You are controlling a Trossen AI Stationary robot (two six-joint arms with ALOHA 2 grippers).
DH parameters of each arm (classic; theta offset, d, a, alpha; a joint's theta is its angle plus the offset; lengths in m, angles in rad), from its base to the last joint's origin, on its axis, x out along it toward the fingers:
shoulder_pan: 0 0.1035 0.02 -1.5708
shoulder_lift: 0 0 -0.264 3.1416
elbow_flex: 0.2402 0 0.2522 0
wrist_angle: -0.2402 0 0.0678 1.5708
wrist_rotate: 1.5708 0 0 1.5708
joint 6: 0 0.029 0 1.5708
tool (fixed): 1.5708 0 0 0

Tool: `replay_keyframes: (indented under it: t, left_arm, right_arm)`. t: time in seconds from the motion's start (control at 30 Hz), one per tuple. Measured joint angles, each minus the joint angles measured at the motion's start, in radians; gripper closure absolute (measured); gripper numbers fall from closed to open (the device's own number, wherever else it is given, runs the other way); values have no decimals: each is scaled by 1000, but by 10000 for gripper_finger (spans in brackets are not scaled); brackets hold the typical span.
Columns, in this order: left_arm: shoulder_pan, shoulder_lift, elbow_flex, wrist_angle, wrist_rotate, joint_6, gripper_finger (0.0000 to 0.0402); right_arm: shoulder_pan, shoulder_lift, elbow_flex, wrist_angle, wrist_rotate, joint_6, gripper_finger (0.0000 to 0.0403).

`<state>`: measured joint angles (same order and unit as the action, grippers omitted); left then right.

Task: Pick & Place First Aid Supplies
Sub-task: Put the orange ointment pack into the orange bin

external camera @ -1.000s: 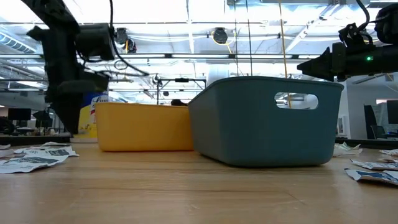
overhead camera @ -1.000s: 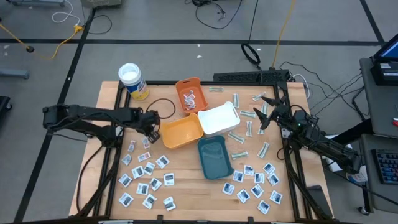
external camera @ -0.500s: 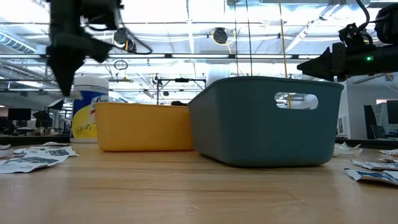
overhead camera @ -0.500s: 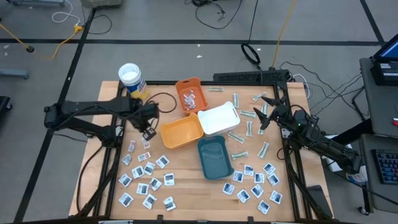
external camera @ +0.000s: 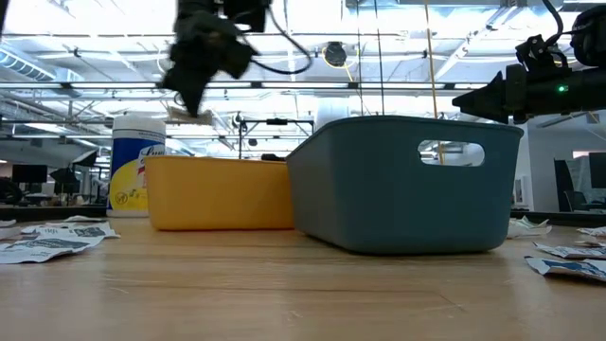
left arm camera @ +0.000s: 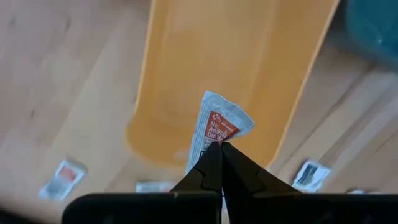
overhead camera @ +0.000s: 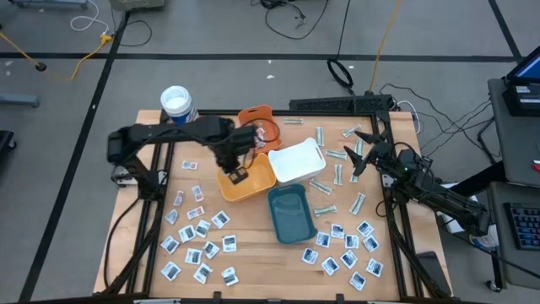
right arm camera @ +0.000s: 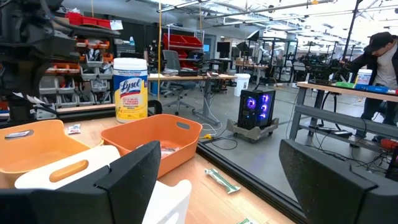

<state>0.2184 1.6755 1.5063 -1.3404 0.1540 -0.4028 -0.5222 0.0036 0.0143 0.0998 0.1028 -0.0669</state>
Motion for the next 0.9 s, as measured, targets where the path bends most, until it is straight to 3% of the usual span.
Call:
replay_keyframes:
  t: [0.27,0.43,0.57,0.9]
  left_arm:
    - [12,122,130,-1,2,21,401]
    - [53,160,183,15,-140,59,402]
    - [117,197,211,70,-234,144,402]
    - [269,314,246,279,-233,409,402]
  right_arm:
    - [0,0,0,0,0,0,80]
    - [0,0,0,0,0,0,80]
    - [0,0,0,0,0,0,80]
    - [0,0,0,0,0,0,80]
